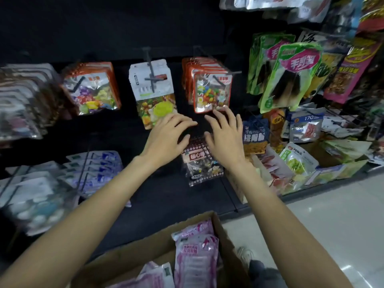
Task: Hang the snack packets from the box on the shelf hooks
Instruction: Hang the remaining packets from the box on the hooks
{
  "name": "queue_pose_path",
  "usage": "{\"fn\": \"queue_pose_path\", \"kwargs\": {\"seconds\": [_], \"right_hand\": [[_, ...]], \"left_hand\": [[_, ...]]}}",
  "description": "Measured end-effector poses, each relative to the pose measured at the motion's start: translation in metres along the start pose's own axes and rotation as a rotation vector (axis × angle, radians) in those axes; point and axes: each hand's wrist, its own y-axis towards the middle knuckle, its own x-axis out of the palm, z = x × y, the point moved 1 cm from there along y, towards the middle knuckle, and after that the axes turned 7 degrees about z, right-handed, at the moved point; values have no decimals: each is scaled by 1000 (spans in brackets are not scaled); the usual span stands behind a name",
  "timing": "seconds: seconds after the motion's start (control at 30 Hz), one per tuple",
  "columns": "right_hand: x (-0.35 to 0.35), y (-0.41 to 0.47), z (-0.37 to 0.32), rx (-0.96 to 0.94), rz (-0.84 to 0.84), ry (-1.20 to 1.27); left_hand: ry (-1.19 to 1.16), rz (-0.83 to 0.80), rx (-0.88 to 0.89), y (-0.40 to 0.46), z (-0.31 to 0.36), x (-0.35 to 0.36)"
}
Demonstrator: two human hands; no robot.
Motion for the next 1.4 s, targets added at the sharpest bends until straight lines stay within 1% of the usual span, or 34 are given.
{"fn": "queue_pose_path", "kwargs": {"seconds": [0.07, 0.17, 0.23, 0.3, 0.37, 0.43, 0.5, 0.53, 0.6, 0.63, 0.7, 0.77, 0.8, 0.87, 0.93, 1.03, 1.07, 1.1, 1.2, 1.27, 1.4], "right_hand": [[-6, -36, -24, -3, -14, 96], [-5, -97, -62, -15, -65, 254], [4, -142, -89, -26, -168, 360], [19, -183, -113, -42, -295, 447], [40, -220, -134, -58, -430, 465], [62, -251, -151, -74, -585, 444], [83, -277, -168, -81, -775, 421], [92, -288, -177, -96, -885, 396], [112, -308, -194, -104, -1076, 369], [124, -316, -205, -99, -1141, 369], [148, -331, -231, -102, -1224, 394], [172, -350, -260, -97, -1288, 438], [183, -360, -275, -82, -1319, 452], [206, -379, -304, -51, -1368, 452], [225, -402, -331, -14, -1422, 420], [248, -428, -358, 149, -1579, 386], [255, -432, -363, 166, -1577, 355], [261, -434, -365, 155, -1540, 313], [274, -437, -363, 72, -1418, 182], [283, -442, -361, 76, -1404, 154], [288, -445, -347, 162, -1422, 103]], "left_hand": [[-103, -60, -76, -55, 2, -24], [-250, -134, -264, -144, -3, -51], [-337, -162, -436, -205, -10, -63], [-361, -159, -632, -262, -22, -72], [-299, -206, -783, -314, -39, -75], [-151, -319, -883, -364, -57, -73], [14, -426, -967, -406, -72, -70], [66, -448, -1041, -426, -76, -69], [90, -457, -1261, -459, -83, -68], [67, -470, -1366, -474, -86, -66], [-13, -538, -1500, -497, -91, -58], [-85, -579, -1510, -514, -91, -51], [-107, -573, -1495, -520, -90, -48], [-109, -536, -1470, -529, -90, -45], [-65, -533, -1424, -534, -92, -45], [-58, -553, -1341, -532, -93, -49], [-72, -552, -1326, -529, -95, -50], [-78, -554, -1315, -527, -97, -52], [-76, -572, -1301, -521, -100, -53], [-82, -562, -1313, -520, -99, -52], [-99, -523, -1322, -520, -99, -51]]}}
